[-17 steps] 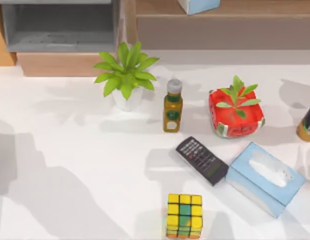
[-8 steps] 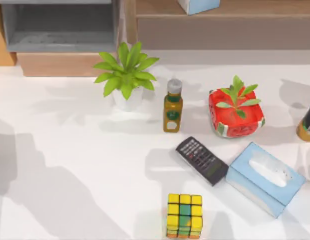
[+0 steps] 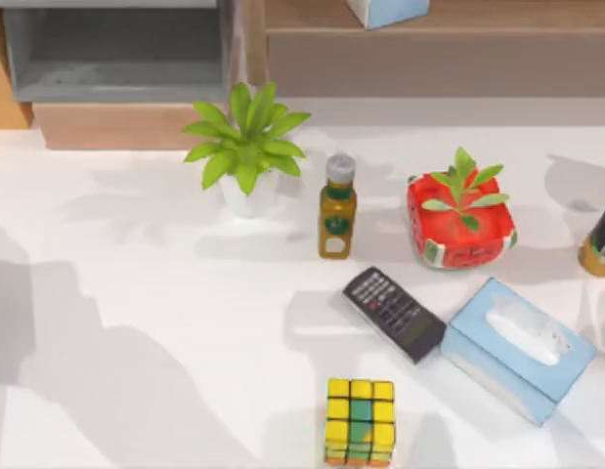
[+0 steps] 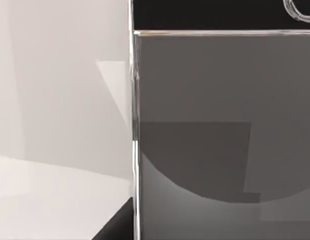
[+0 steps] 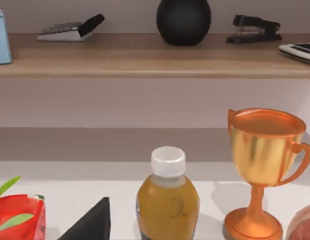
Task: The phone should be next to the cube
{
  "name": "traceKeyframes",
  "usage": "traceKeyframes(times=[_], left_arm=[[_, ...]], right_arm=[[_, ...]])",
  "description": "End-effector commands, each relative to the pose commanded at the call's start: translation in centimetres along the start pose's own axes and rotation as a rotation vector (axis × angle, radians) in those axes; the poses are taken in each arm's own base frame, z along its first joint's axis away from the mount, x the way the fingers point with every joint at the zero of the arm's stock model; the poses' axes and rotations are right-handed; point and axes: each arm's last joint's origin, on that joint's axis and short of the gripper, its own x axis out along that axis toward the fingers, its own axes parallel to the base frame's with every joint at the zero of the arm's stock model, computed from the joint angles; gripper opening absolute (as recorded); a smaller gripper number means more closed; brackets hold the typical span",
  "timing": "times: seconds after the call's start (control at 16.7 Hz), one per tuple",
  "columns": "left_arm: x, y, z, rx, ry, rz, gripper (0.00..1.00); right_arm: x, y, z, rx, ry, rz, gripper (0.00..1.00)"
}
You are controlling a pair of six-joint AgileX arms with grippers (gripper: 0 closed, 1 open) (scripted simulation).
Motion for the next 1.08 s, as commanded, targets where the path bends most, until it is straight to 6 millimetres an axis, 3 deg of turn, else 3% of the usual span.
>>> traceKeyframes(times=[0.3, 0.6, 0.84, 1.08], left_arm=[[-0.2, 0.0, 0.0, 0.001, -0.002, 0.002, 0.0], [-4.4, -1.0, 1.4, 0.022, -0.115, 0.065, 0.0], [-8.5, -4.3, 2.4, 0.058, -0.225, 0.094, 0.0], [-11.7, -9.1, 2.8, 0.088, -0.313, 0.076, 0.0]], right_arm=[[0.0, 0.0, 0.0, 0.0, 0.0, 0.0, 1.0], [0.0, 0.0, 0.0, 0.0, 0.0, 0.0, 1.0], [0.0, 0.0, 0.0, 0.0, 0.0, 0.0, 1.0], [0.0, 0.0, 0.0, 0.0, 0.0, 0.0, 1.0]])
